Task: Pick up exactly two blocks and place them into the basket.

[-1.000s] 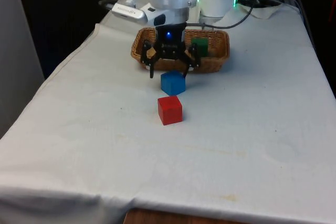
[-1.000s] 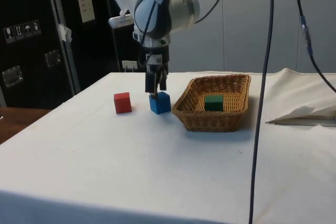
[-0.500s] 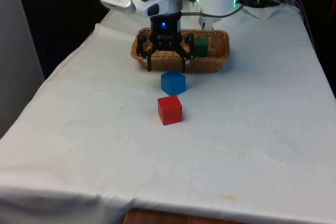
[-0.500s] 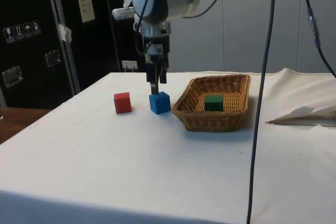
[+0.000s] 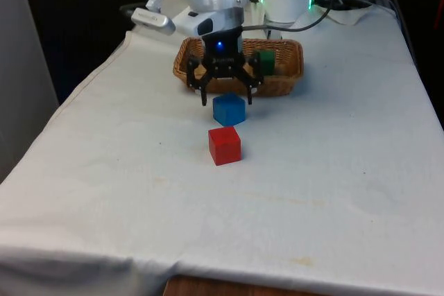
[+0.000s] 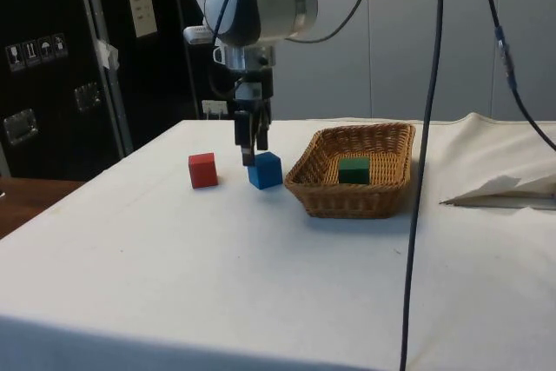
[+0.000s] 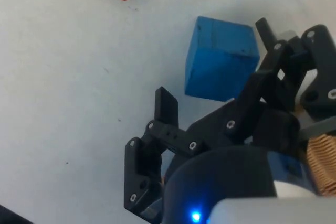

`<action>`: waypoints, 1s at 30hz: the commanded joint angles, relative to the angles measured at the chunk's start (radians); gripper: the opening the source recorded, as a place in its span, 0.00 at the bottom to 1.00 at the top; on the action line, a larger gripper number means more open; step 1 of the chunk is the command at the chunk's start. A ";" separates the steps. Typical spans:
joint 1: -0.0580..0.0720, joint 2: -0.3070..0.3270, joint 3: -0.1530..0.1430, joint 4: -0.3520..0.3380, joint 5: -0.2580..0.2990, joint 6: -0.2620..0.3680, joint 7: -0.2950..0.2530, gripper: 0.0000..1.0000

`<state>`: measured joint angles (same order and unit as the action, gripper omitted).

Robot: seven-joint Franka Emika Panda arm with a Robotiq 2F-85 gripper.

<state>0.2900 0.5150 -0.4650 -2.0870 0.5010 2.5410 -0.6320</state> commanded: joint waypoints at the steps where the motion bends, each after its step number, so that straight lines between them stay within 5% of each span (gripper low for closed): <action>1: -0.012 0.002 0.015 0.007 0.020 -0.010 -0.016 1.00; 3: 0.000 0.004 0.001 0.004 0.016 -0.010 -0.012 1.00; 4: -0.012 0.005 0.016 0.009 0.035 -0.021 -0.029 1.00; 11: -0.014 0.023 0.017 0.018 0.095 -0.059 -0.082 1.00; 12: 0.000 0.015 0.003 0.009 0.078 -0.051 -0.067 1.00; 13: -0.013 0.026 0.017 0.020 0.102 -0.063 -0.088 1.00; 22: 0.000 0.061 0.003 0.032 0.141 -0.070 -0.125 1.00; 25: -0.006 0.064 0.010 0.035 0.151 -0.075 -0.142 0.98; 26: -0.006 0.065 0.010 0.035 0.151 -0.074 -0.143 0.90; 28: -0.006 0.065 0.010 0.035 0.151 -0.075 -0.145 0.56; 29: 0.000 0.064 0.003 0.032 0.143 -0.072 -0.138 0.45; 30: -0.006 0.066 0.010 0.035 0.151 -0.075 -0.146 0.45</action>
<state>0.2900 0.5790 -0.4620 -2.0550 0.6440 2.4690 -0.7710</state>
